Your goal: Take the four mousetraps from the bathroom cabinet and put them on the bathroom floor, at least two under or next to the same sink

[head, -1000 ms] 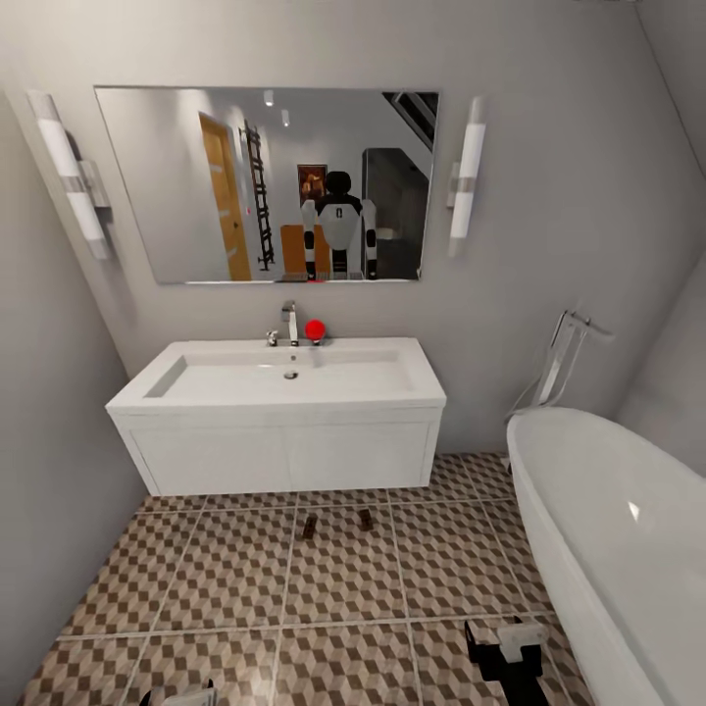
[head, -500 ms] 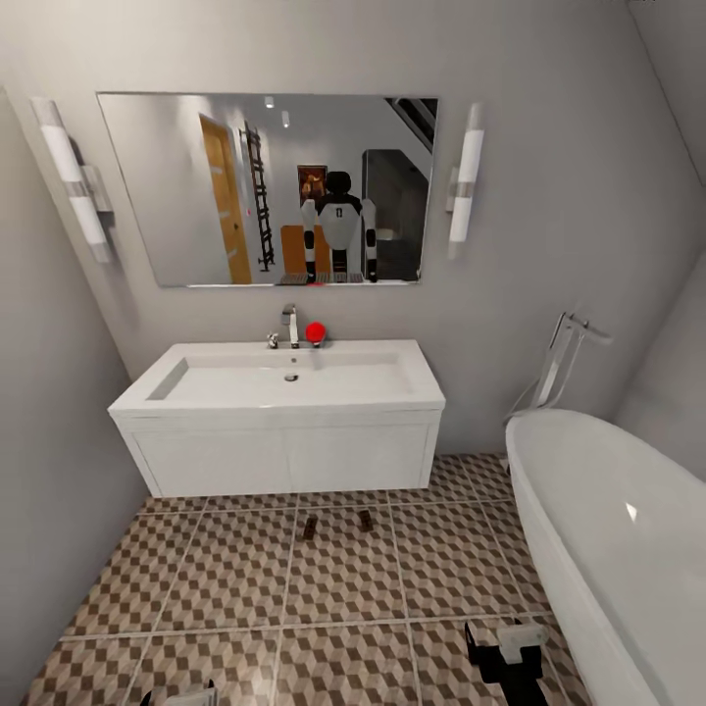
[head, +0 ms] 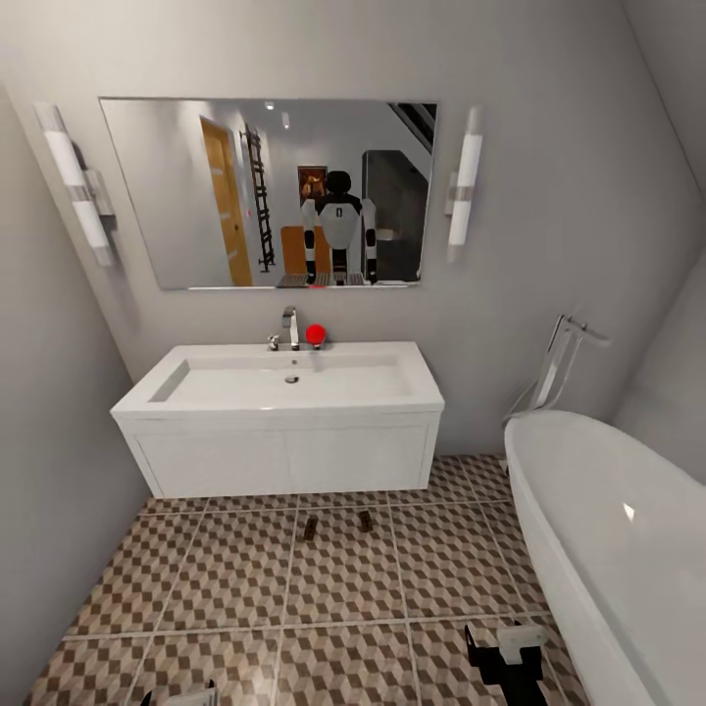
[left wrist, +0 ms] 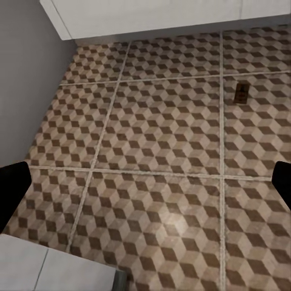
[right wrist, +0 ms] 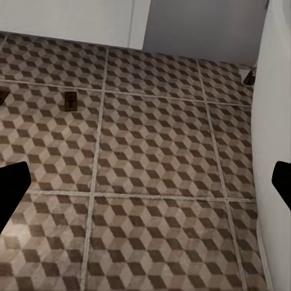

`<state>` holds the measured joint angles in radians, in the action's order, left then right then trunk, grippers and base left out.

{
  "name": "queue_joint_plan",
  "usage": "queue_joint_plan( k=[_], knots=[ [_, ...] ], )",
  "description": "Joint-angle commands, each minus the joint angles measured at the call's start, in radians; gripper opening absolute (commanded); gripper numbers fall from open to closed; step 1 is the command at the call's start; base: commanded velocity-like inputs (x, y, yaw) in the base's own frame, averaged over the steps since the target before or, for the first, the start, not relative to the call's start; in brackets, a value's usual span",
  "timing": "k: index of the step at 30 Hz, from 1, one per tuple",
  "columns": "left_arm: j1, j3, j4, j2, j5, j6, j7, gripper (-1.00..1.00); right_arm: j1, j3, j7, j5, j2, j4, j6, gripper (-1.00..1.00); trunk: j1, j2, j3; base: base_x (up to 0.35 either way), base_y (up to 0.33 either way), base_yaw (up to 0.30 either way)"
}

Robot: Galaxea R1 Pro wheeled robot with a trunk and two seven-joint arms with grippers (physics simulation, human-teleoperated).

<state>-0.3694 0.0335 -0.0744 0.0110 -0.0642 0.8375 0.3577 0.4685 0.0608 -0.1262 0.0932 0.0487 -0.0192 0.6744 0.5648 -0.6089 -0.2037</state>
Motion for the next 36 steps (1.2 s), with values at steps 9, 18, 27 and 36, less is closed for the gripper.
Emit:
queue_joint_plan(
  k=[9,18,27,36],
  knots=[
    [-0.002,0.003,-0.004,0.0,-0.007,0.003,0.009,1.0,0.001,0.005,-0.01,0.01,-0.001,0.001,0.001,1.0,-0.034,0.062,0.027,0.0,0.0,0.0],
    [-0.002,0.003,-0.004,0.0,-0.007,0.003,0.009,1.0,0.001,0.005,-0.012,0.01,-0.001,0.001,0.001,1.0,-0.069,0.125,0.055,0.0,0.0,0.0],
    [-0.002,0.003,-0.004,0.0,-0.008,0.003,0.009,1.0,0.001,0.005,-0.01,0.01,-0.001,0.001,0.001,1.0,-0.103,0.188,0.083,0.0,0.0,0.0],
    [-0.002,0.003,-0.004,0.0,-0.008,0.003,0.009,1.0,0.001,0.005,-0.009,0.01,0.0,0.001,0.002,1.0,-0.115,0.209,0.097,0.0,0.0,0.0]
  ],
)
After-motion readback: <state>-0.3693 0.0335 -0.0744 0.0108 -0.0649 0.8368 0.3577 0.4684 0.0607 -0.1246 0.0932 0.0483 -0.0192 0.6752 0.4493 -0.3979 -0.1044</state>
